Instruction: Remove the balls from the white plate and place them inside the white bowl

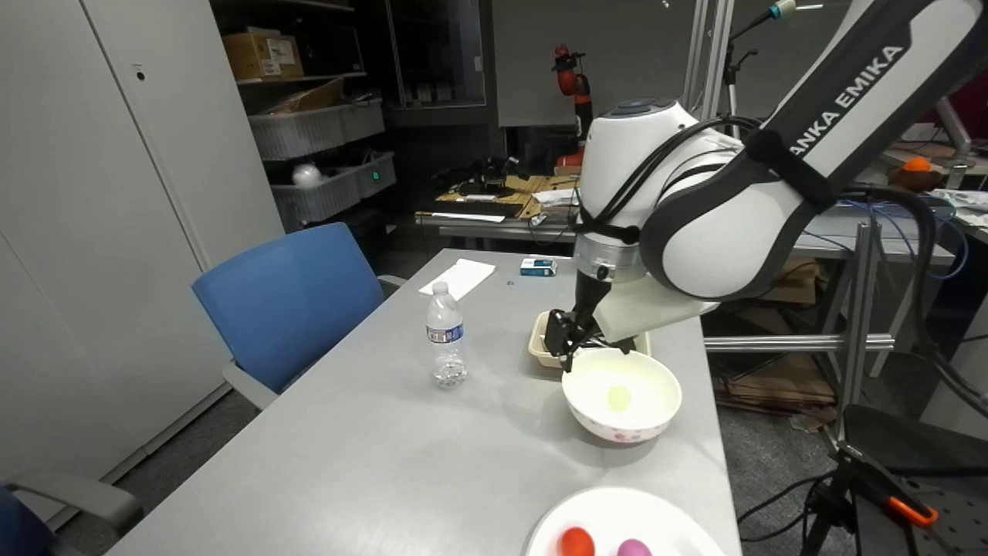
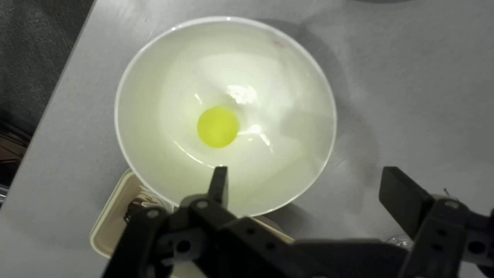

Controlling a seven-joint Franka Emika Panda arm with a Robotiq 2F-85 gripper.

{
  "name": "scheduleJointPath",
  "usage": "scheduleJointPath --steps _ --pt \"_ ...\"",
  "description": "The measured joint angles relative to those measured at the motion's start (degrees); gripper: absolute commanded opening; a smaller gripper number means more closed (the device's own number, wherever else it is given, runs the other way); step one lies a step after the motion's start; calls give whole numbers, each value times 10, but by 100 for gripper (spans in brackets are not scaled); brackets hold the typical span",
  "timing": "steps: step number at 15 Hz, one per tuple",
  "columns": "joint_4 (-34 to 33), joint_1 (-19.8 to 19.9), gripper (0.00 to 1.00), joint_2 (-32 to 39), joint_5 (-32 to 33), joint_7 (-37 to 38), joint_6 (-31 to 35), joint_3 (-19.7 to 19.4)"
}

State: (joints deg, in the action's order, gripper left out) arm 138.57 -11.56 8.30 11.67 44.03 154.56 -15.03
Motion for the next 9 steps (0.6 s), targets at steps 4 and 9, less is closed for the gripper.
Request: scheduleJointPath --steps 4,9 --pt "12 20 100 -18 -60 -56 -19 71" --pt "26 38 100 -12 -191 -201 -19 132"
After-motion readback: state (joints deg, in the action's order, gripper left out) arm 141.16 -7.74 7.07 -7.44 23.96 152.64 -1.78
